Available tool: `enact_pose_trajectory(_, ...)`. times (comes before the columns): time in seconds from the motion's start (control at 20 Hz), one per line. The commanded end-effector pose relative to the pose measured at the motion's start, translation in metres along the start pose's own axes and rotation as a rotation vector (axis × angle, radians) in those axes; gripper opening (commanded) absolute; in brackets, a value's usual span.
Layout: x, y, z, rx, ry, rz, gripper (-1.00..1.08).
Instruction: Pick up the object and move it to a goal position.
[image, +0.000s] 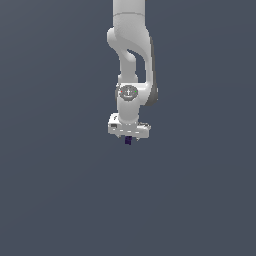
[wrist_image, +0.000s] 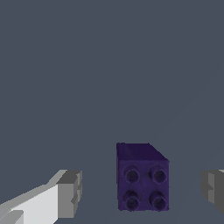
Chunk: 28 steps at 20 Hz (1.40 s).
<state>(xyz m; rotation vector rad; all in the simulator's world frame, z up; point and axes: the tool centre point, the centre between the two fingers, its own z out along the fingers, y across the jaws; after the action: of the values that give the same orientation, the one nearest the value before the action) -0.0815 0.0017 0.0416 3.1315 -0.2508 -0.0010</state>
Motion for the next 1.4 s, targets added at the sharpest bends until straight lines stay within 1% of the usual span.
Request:
enact_pose_trajectory(0.0, 0.0, 0.0, 0.01, 0.0, 0.0, 0.0, 1.0)
enact_pose_trajectory(0.3, 0.0, 0.0, 0.02, 0.0, 0.001, 0.001, 1.0)
enact_pose_trajectory(0.35, 0.0, 0.0, 0.02, 0.0, 0.001, 0.001, -1.0)
enact_pose_trajectory(1.0, 0.0, -0.001, 0.017, 0.0, 0.001, 0.001, -1.0)
enact_pose_trajectory(1.35, 0.002, -0.011, -0.009, 0.0, 0.001, 0.001, -1.0)
